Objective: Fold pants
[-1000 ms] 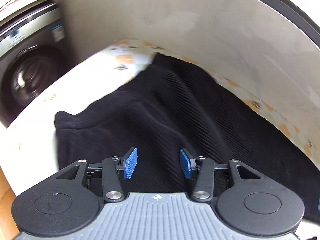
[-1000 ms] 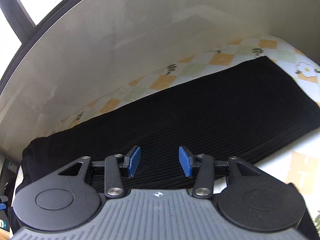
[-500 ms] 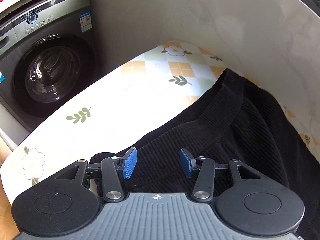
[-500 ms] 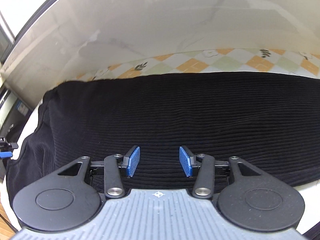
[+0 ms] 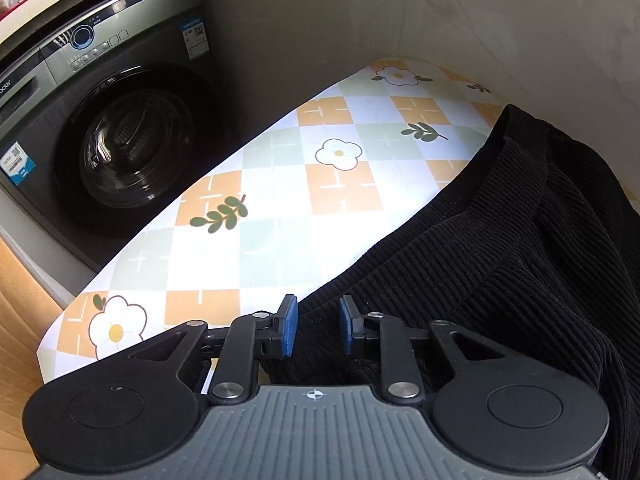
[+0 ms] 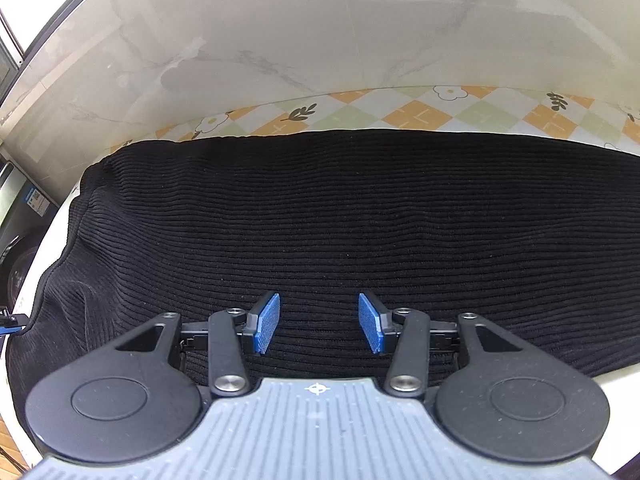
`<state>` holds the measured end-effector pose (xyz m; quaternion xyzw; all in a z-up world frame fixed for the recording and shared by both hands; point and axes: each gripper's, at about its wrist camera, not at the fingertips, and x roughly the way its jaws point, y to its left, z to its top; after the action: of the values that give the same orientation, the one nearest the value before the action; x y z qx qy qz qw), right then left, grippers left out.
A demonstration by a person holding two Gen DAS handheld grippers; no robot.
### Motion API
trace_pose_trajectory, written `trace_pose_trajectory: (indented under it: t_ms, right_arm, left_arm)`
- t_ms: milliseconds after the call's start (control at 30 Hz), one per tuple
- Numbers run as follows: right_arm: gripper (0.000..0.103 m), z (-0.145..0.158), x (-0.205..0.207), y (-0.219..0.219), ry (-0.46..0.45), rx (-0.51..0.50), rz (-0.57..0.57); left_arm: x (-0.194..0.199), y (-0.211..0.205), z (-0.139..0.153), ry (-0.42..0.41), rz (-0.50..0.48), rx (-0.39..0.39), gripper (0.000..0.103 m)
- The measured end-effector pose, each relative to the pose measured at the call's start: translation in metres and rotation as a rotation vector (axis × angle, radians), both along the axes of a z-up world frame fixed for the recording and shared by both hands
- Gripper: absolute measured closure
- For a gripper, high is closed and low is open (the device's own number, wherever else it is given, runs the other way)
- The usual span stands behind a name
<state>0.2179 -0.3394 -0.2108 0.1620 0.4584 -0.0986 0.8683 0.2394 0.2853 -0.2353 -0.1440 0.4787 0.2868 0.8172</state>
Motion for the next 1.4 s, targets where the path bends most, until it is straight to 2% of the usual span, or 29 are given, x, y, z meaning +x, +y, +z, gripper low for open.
trace_pose_trajectory:
  t_ms: [167, 267, 400, 500, 667, 900, 1000, 1200, 1333, 1400]
  right_arm:
    - [0.056, 0.01, -0.022, -0.013, -0.027, -0.008, -0.038]
    - [0.056, 0.019, -0.042, -0.027, -0.053, -0.01, -0.078]
    - [0.056, 0.032, -0.074, -0.047, -0.093, -0.007, -0.133]
    - [0.056, 0.039, -0.097, -0.058, -0.115, -0.012, -0.151]
    - [0.056, 0.04, -0.131, -0.077, -0.129, -0.002, -0.171]
    - [0.056, 0.051, -0.181, -0.091, -0.165, -0.04, -0.22]
    - [0.056, 0.061, -0.216, -0.092, -0.23, -0.039, -0.278]
    - [0.056, 0.061, -0.292, -0.076, -0.29, -0.015, -0.452]
    - [0.056, 0.048, -0.336, -0.057, -0.265, -0.005, -0.538]
    - [0.056, 0.042, -0.356, -0.049, -0.273, 0.008, -0.582]
  left_arm:
    - [-0.004, -0.009, 0.011, -0.008, 0.01, 0.007, 0.075]
    - [-0.01, -0.019, 0.027, -0.034, 0.006, 0.004, 0.064]
    - [-0.027, -0.042, 0.048, -0.088, -0.026, -0.039, 0.06]
    - [-0.047, -0.062, 0.054, -0.121, -0.072, -0.111, 0.06]
    - [-0.092, -0.084, 0.044, -0.158, -0.067, -0.258, 0.06]
    - [-0.131, -0.109, 0.023, -0.159, -0.007, -0.332, 0.06]
    - [-0.135, -0.117, 0.018, -0.171, -0.018, -0.367, 0.06]
    - [-0.134, -0.123, 0.017, -0.168, -0.102, -0.39, 0.06]
    - [-0.13, -0.132, 0.019, -0.163, -0.196, -0.338, 0.06]
    - [-0.128, -0.133, 0.015, -0.142, -0.22, -0.344, 0.06]
